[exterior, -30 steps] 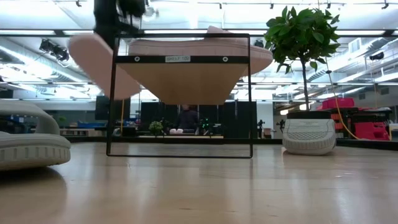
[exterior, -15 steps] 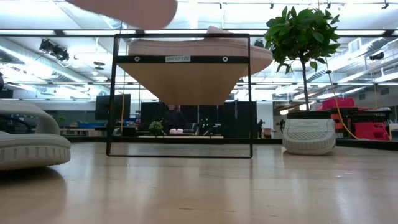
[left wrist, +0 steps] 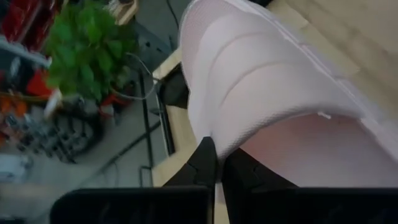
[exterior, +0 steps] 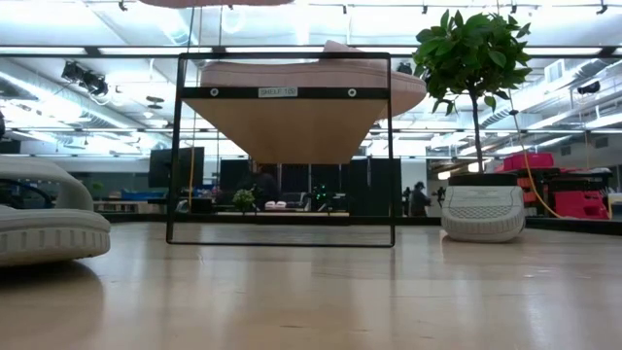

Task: Pick and place slides into the shelf
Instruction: Put the pink slides on top of the shelf

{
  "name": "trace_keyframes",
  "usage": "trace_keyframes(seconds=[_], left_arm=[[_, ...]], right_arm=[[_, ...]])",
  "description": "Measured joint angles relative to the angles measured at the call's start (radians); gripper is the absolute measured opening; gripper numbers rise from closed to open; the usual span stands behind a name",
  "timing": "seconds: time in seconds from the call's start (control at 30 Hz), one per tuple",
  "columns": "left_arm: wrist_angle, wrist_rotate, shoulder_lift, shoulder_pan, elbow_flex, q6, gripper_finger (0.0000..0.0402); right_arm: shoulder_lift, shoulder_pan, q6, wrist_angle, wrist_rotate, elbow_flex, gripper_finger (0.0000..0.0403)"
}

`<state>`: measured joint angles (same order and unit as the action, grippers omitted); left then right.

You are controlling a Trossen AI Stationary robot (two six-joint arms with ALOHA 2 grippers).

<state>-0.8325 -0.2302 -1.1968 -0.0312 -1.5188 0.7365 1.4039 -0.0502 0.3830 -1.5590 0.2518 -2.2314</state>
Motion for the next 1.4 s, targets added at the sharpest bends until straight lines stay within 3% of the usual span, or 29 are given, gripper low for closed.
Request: trace_keyframes(seconds=[0.13, 0.27, 0.57, 0.73, 0.93, 1.03, 1.2, 1.4], left_arm=[[0.033, -0.062, -0.049, -0.027, 0.0, 0.094, 0.0011], [0.053, -0.11, -0.09, -0.038, 0.0, 0.166, 0.0011], [0.146, -0.13, -0.14, -0.04, 0.0, 0.299, 0.0011], [0.172, -0.133, -0.153, -0.03, 0.0, 0.354, 0.0011], [0.247, -0.102, -0.158, 0.016, 0.0, 0.407, 0.0011], [0.246, -0.013, -0.158, 0.053, 0.0, 0.408, 0.0011], [0.246, 0.08, -0.158, 0.113, 0.0, 0.388, 0.0012], [0.261, 0.165, -0.158, 0.165, 0.0, 0.375, 0.0011]], right_arm=[[-0.012, -0.014, 0.131, -0.011, 0.036, 0.017, 0.0265], [-0.022, -0.041, 0.234, -0.011, -0.033, 0.071, 0.0255], [-0.071, -0.085, 0.354, -0.013, -0.159, 0.401, 0.0238], [-0.119, -0.089, 0.38, -0.005, -0.135, 0.543, 0.0229], [-0.143, 0.023, 0.289, 0.094, -0.148, 0.636, 0.0212], [-0.146, 0.093, 0.169, 0.217, -0.08, 0.636, 0.0199], [-0.143, 0.212, -0.046, 0.358, -0.066, 0.636, 0.017], [-0.132, 0.296, -0.28, 0.308, 0.12, 0.636, 0.0143]])
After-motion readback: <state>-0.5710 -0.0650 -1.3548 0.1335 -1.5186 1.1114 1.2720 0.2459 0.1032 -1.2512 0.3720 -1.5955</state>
